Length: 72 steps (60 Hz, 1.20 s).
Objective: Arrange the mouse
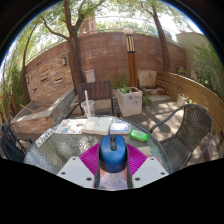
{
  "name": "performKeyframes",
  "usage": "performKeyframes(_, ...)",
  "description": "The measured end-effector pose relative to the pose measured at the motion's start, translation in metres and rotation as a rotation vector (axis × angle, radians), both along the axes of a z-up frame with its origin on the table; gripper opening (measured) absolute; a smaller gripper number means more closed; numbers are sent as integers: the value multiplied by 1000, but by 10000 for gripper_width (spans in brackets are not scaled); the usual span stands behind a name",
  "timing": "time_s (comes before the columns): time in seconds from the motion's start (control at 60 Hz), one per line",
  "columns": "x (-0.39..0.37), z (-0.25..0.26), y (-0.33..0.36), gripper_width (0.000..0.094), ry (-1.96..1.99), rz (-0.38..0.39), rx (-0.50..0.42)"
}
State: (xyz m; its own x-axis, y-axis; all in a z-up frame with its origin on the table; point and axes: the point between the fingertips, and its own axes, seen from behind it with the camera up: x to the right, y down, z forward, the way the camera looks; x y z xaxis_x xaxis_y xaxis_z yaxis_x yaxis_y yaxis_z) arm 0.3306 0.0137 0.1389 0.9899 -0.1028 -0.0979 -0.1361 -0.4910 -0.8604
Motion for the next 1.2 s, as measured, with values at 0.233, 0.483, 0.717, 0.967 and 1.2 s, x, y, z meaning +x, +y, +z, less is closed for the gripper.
performKeyframes(0.233,52,-134,-4,470,-28,18,-210)
performKeyframes(0.483,52,-100,-30,854,-60,41,-204)
performKeyframes(0.717,35,-8,-100,855,-124,19,-148)
performKeyframes(0.967,17,69,-207,852,-184,-36,-81)
performKeyframes(1.2,-3,95,-272,850,-204,-41,-66)
